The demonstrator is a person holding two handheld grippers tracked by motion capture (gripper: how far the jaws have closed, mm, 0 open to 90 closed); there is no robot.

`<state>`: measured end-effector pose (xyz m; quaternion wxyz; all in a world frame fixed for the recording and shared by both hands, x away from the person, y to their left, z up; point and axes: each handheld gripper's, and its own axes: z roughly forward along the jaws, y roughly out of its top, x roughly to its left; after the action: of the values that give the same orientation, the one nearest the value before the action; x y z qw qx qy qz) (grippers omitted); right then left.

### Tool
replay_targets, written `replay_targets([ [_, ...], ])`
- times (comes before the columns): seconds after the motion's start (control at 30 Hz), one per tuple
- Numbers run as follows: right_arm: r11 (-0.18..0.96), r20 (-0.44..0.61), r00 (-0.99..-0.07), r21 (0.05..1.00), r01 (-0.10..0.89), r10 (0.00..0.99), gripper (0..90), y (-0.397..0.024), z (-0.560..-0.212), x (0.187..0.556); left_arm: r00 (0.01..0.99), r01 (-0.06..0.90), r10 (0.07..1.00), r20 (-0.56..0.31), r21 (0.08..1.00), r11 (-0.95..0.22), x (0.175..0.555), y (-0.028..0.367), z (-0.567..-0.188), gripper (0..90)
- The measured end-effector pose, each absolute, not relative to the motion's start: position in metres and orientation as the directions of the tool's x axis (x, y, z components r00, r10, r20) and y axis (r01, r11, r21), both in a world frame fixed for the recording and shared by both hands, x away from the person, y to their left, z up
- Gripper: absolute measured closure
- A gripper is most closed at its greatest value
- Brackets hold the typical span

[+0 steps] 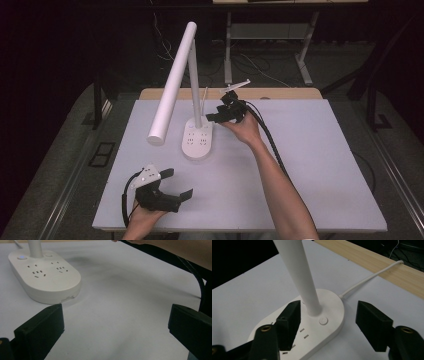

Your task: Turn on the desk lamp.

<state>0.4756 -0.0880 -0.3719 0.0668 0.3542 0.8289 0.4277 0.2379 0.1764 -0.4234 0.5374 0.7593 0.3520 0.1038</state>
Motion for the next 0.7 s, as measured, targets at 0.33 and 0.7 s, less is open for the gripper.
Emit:
replay_targets([
  [0.33,0.346,0.252,-0.719,0.744,0.572,0.648,55.2,-0.088,-0.387,0.486,0.730,0.422,0.647,-0.221,0.890,-0.172,0.238,0.177,-0.423,0.0],
  [0.7,0.322,0.303,-0.714,0.735,0.597,0.632,78.0,-0.085,-0.401,0.493,0.731,0.423,0.646,-0.220,0.889,-0.176,0.239,0.177,-0.423,0.0],
])
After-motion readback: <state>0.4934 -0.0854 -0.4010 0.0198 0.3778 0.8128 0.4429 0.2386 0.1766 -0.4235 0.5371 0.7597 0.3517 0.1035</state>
